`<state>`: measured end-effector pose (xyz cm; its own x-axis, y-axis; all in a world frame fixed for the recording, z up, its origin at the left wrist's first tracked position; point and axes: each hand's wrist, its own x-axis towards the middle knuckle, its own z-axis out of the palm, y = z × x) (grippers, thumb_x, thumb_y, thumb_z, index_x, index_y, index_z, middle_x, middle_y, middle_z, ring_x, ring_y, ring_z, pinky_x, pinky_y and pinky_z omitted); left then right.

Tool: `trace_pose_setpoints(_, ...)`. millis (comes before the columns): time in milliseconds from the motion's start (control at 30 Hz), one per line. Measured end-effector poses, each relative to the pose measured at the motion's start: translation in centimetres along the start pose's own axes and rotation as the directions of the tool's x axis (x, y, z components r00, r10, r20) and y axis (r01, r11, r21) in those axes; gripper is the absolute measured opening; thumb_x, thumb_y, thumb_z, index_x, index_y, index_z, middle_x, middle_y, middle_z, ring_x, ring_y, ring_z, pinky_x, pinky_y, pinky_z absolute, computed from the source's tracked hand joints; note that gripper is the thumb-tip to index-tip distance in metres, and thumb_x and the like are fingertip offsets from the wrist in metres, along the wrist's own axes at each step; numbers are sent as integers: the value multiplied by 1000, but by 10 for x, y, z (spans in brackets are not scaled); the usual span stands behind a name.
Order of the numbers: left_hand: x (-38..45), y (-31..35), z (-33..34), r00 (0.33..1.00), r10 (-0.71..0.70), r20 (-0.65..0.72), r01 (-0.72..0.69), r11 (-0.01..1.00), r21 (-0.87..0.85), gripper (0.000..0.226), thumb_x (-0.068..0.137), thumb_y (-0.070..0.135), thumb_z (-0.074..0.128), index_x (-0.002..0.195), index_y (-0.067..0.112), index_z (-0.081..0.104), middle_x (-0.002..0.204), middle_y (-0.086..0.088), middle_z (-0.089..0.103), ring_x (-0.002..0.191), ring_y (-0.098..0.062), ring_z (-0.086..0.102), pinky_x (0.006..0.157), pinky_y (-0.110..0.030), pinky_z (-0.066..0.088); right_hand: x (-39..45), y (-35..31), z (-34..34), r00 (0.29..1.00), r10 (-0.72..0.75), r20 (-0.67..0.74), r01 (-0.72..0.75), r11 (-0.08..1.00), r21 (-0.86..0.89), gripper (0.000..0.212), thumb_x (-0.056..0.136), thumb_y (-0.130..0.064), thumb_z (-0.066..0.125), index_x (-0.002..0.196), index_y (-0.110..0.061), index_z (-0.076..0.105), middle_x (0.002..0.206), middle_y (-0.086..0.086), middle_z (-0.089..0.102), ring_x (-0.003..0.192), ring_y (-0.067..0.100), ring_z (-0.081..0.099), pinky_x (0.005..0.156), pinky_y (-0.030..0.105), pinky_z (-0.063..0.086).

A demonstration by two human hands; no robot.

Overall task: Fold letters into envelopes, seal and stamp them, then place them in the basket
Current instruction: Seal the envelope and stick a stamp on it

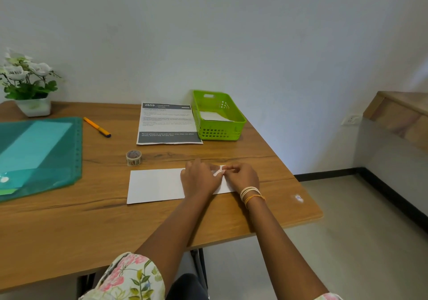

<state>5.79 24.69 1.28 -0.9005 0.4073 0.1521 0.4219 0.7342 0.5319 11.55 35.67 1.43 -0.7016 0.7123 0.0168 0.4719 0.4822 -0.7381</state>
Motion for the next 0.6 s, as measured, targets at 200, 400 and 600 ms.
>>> trace_pose_setpoints(200,-4,-4,2,999,45,22,-47,996,80,44,90,55,51,121,28,66,124,-5,55,117,-23,45,91,-34,39,-3,3,9,986,-165,35,167,924,-344,30,94,-31,48,114,-24,69,114,9,58,94,31,62,79,33,50)
trace_pose_setpoints(400,-7,-9,1,990,126,55,-133,982,135,45,95,49,44,135,30,54,130,-7,50,121,-24,41,94,-36,37,-18,14,15,944,-330,-16,295,865,-406,42,97,-28,41,137,-17,49,114,10,48,90,30,59,74,35,50)
trace_pose_setpoints(600,-14,-15,4,977,198,84,-213,944,251,48,99,44,34,144,27,40,133,-8,45,120,-24,40,95,-37,37,-29,21,18,888,-459,23,418,787,-454,33,94,-27,44,117,-15,64,103,10,51,89,26,53,73,32,45)
